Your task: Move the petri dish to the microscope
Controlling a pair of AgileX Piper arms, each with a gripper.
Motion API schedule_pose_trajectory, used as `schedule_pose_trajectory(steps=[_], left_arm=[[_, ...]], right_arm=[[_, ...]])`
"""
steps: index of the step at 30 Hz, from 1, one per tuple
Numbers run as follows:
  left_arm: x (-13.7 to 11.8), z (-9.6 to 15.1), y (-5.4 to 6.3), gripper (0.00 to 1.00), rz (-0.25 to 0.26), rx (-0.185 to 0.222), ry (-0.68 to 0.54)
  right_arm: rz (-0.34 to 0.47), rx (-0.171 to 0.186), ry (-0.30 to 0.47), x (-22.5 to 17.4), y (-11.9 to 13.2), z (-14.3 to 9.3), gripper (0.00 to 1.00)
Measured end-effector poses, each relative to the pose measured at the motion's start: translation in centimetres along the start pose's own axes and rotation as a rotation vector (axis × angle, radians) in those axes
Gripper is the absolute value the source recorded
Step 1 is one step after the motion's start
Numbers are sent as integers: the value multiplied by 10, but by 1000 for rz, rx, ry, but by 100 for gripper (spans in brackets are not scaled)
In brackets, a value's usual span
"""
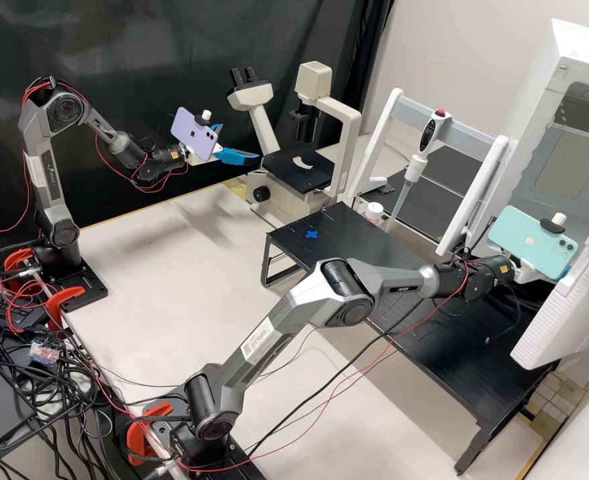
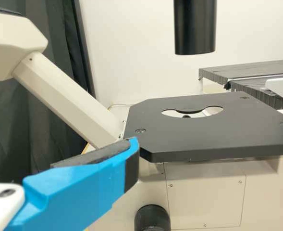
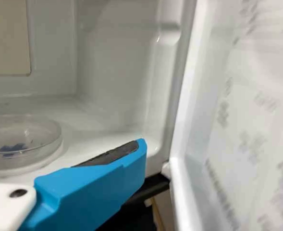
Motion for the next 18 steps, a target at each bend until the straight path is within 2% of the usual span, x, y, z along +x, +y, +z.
schedule_pose_trajectory(steps=[1, 4, 8, 18], left_arm=[[0, 0, 0, 100, 0, 0, 0], [0, 0, 0, 100, 0, 0, 0], [0, 0, 0, 100, 0, 0, 0], [0, 0, 0, 100, 0, 0, 0]], right_arm=[[-5, 5, 1, 0, 2, -2, 100], [-22, -30, 21, 1, 5, -8, 100], [-27, -45, 34, 4, 7, -11, 100], [-58, -57, 7, 12, -8, -4, 100]])
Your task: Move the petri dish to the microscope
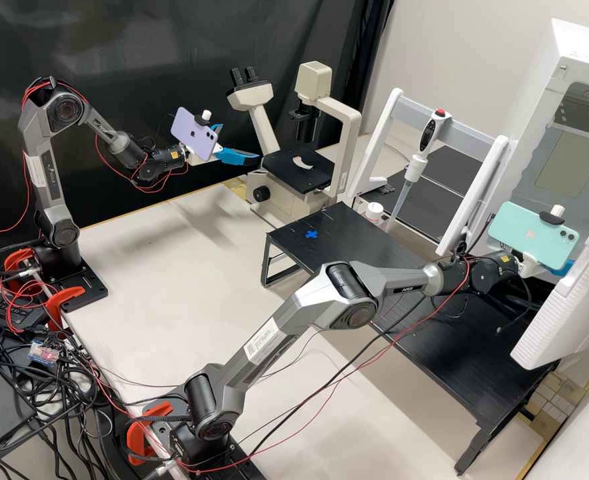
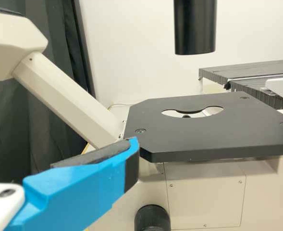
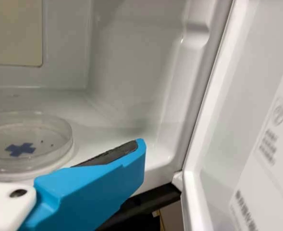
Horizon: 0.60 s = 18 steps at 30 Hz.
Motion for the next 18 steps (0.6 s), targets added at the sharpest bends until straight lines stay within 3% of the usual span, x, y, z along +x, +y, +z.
schedule_pose_trajectory(steps=[12, 18], left_arm=[[0, 0, 0, 100, 0, 0, 0], [0, 0, 0, 100, 0, 0, 0]], right_arm=[[-1, -2, 13, 7, -7, -5, 100], [-9, 59, 0, 11, -15, -2, 100]])
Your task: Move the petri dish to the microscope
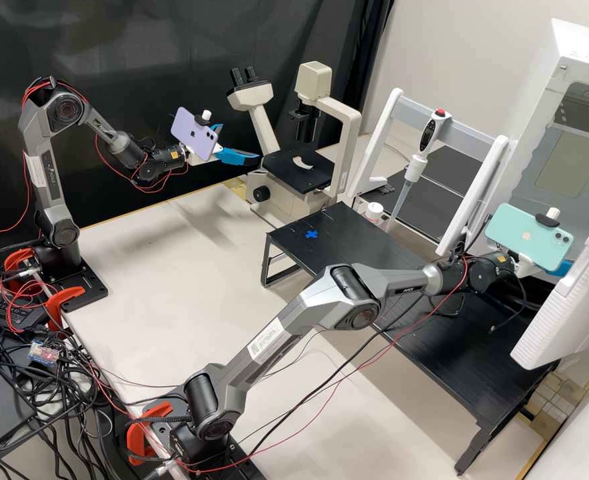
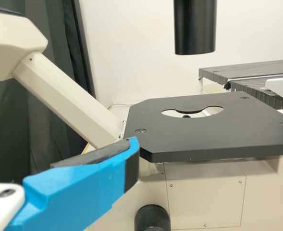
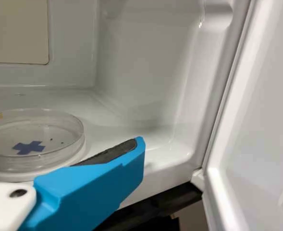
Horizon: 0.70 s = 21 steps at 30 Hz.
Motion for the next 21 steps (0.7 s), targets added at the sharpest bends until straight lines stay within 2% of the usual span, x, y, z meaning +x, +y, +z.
schedule_pose_trajectory(steps=[8, 21], left_arm=[[0, 0, 0, 100, 0, 0, 0], [0, 0, 0, 100, 0, 0, 0]], right_arm=[[-18, 63, -29, -3, -6, 6, 100], [-11, 63, -42, -6, 0, 8, 100]])
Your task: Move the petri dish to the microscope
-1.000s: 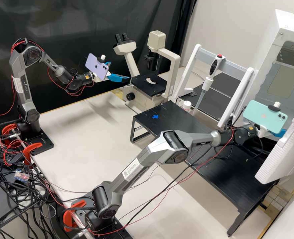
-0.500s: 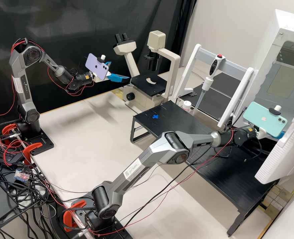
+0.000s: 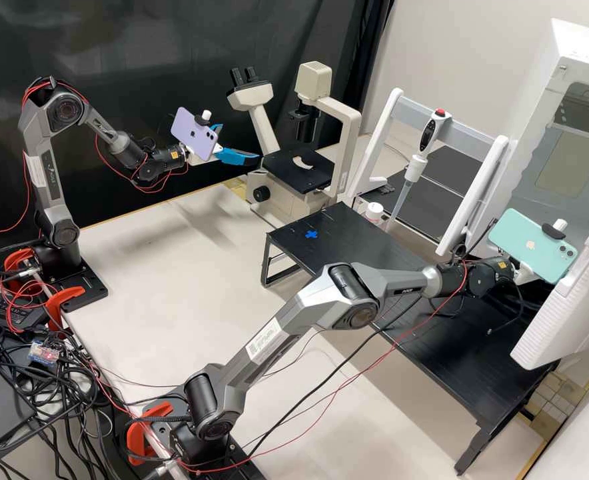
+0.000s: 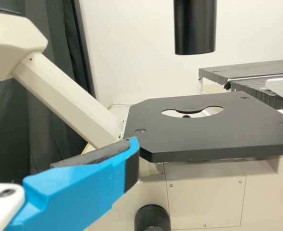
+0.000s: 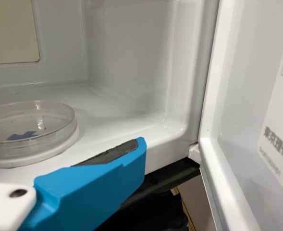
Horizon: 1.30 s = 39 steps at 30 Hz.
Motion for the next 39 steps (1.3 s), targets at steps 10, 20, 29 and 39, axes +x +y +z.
schedule_pose_trajectory(steps=[10, 20, 29, 39], left_arm=[[0, 0, 0, 100, 0, 0, 0], [0, 0, 0, 100, 0, 0, 0], [0, 0, 0, 100, 0, 0, 0], [0, 0, 0, 100, 0, 0, 0]], right_arm=[[39, -12, -39, 4, 15, -7, 100], [52, 8, -78, 10, 18, -9, 100], [-3, -1, -103, 17, 16, -26, 100], [-159, -11, -19, 23, 15, -32, 100]])
